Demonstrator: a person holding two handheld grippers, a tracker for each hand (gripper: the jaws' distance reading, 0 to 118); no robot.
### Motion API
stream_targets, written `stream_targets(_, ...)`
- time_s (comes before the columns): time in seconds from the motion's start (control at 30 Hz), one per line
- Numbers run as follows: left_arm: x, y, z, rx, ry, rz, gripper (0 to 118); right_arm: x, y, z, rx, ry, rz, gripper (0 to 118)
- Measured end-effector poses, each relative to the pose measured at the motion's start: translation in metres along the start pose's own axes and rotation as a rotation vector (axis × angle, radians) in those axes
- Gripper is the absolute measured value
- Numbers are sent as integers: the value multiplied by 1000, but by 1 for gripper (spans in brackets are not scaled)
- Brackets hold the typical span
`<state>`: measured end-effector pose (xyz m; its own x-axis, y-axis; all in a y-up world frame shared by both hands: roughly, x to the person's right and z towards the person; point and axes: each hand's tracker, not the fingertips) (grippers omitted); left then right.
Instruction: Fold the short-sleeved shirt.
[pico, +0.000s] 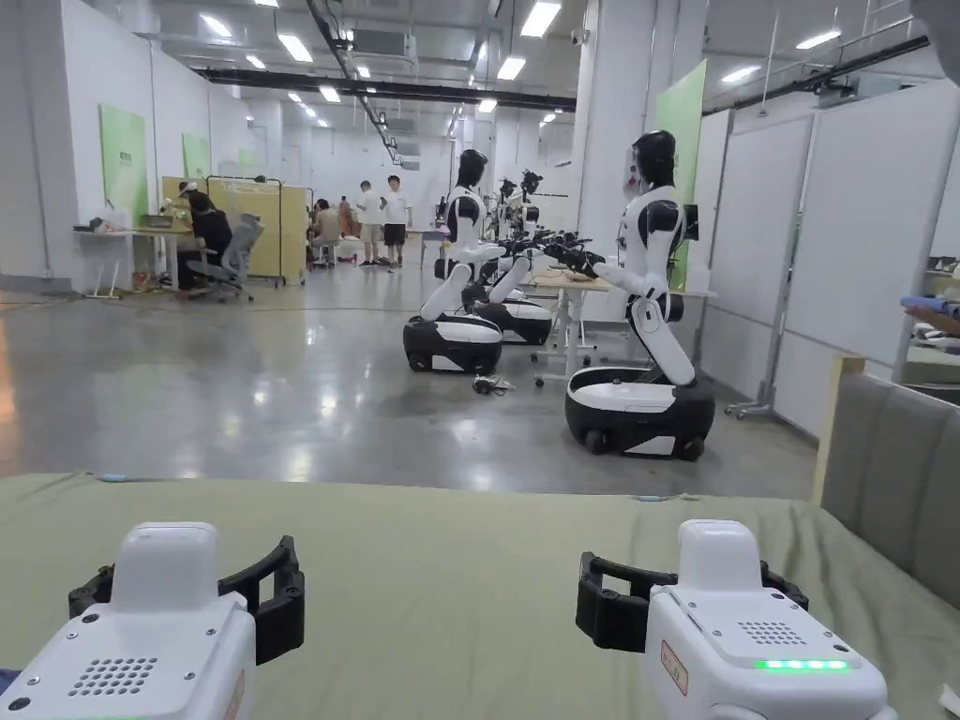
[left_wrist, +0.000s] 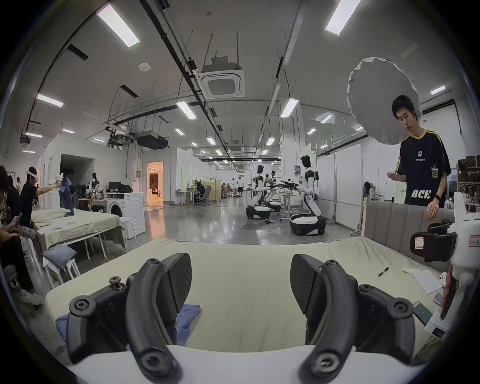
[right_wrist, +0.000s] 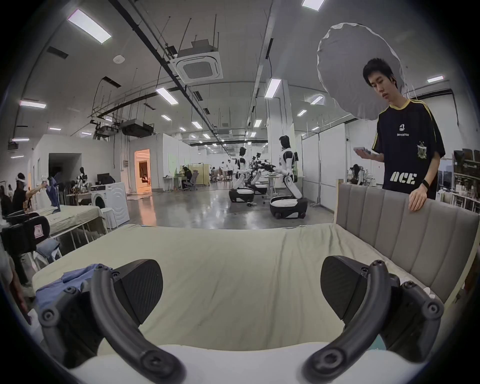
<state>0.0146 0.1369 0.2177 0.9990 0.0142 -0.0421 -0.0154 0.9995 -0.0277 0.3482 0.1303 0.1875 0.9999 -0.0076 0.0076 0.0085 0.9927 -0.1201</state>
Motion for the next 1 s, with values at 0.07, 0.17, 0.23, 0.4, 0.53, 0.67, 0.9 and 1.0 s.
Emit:
stream_targets(0.07, 0, 0, 0, -8, -14, 2, 79, -1, 2, 2, -3, -3, 11, 118)
stream_targets(0.17, 3, 0, 0, -43, -36, -10, 73, 0, 5, 7, -1, 30, 15, 98)
stream_targets(0.23, 4, -2, 1, -41, -50, -5, 10, -2, 6, 8, -7, 14, 40, 49)
stream_targets(0.4, 4, -1, 6, -32, -56, 5, 5, -3, 7, 16, 3, 7, 81, 10)
stream_targets(0.53, 6, -1, 6, -21, -48, -15, 5, -2, 9, 17, 1, -1, 79, 10)
stream_targets(0.67, 5, -1, 6, -29, -50, -15, 5, -4, 11, 18, 0, 0, 92, 10)
stream_targets(0.9, -21, 0, 17, -26, 14, -37, 5, -40, 9, 10, -12, 84, 111, 10)
stream_targets(1.0, -47, 3, 30, -23, 77, -37, 5, -74, 8, 4, -14, 170, 101, 10)
